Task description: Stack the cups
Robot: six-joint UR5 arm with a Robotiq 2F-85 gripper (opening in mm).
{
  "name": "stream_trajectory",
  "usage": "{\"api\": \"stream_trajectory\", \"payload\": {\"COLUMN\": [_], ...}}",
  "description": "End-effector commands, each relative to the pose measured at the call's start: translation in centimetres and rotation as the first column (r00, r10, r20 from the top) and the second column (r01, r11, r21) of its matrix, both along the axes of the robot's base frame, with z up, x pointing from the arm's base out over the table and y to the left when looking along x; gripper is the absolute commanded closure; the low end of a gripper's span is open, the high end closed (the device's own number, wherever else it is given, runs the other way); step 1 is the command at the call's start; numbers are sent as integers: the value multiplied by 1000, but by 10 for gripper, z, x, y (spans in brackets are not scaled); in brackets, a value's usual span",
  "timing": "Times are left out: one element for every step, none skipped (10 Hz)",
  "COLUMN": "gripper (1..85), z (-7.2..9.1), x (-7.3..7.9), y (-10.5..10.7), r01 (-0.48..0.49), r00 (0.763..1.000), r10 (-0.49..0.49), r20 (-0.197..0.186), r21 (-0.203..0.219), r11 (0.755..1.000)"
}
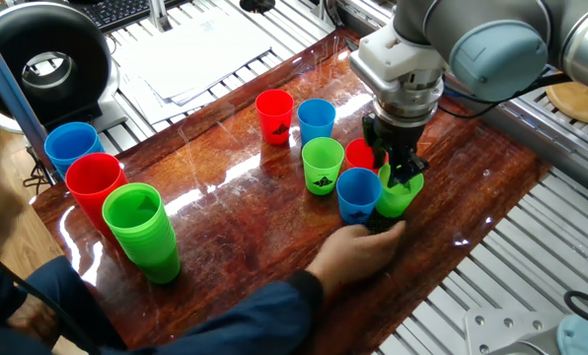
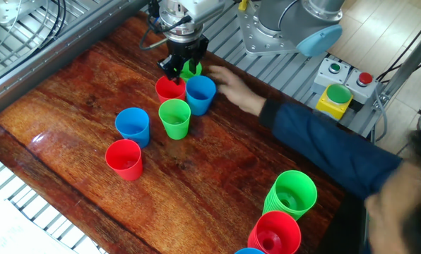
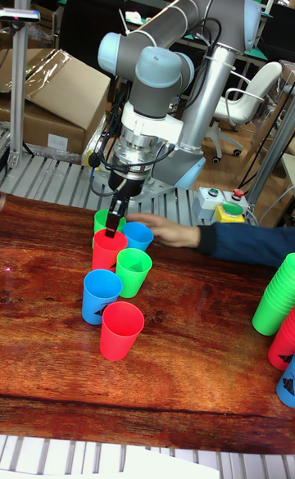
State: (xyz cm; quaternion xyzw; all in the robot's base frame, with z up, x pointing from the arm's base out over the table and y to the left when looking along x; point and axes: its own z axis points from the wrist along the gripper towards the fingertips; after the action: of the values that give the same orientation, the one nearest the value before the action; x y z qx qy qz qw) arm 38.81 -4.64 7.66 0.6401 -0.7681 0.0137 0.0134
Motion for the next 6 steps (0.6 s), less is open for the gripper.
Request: {"api": "stream_trajectory", "payload": {"gripper": [623,710,767,817,843,843], "z": [1,1,1,2,6,8], "x": [5,5,6,7,9,12], "y": [3,4,5,4,2,0], "r01": [32,43,50,56,53,45], "r00": [999,999,998,998,998,998], "r10": [-32,-43,-51,-57,-54,-46], "r20": [20,18,22,23,26,31], "r21": [14,19,22,23,17,13], "r11": [999,999,998,998,998,999]}}
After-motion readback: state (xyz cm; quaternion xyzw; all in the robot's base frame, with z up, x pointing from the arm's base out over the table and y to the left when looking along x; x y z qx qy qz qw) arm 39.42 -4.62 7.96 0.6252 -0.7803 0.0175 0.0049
